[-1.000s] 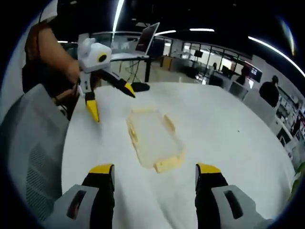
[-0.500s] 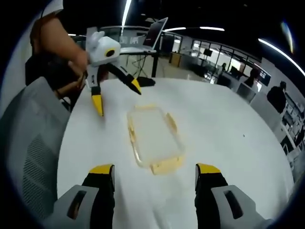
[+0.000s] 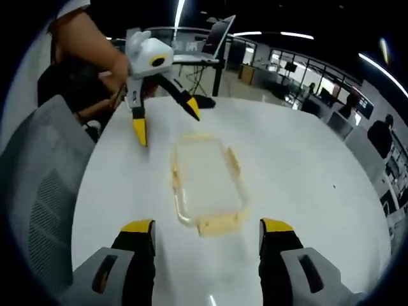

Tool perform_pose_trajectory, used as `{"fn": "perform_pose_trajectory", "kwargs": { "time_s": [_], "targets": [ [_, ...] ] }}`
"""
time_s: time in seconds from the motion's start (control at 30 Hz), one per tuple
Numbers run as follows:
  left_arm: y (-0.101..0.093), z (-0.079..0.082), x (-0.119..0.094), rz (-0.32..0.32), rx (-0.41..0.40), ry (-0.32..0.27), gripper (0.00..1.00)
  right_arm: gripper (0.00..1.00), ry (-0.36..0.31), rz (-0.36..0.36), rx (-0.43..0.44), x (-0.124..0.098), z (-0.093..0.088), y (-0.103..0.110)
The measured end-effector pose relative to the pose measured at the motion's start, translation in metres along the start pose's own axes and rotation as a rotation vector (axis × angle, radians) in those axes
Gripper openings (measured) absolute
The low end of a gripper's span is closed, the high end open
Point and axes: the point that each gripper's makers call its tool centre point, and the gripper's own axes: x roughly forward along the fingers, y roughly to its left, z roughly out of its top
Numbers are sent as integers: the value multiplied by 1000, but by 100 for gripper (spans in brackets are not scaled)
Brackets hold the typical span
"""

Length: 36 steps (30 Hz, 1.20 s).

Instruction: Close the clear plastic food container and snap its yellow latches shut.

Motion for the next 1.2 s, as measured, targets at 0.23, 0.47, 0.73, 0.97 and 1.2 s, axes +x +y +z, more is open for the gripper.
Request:
{"fn": "perform_pose_trajectory", "kwargs": {
  "time_s": [0.23,0.47,0.73,0.97,1.2],
  "targets": [
    [4,-3,6,-25,63,37,70,65,37,33,-31,7,-4,-1],
    [6,-7,10,-50,107,72,68,61,67,53,-48,11,-4,-5],
    [17,-14,12,-52,160,123,66,60,97,77,-76,18,-3,-10],
    [28,-11,15,-73,191,150,64,59,133,102,-82,25,-6,-14],
    [34,-10,21,-95,232,166,63,58,167,135,-98,32,-12,-11]
  ]
}}
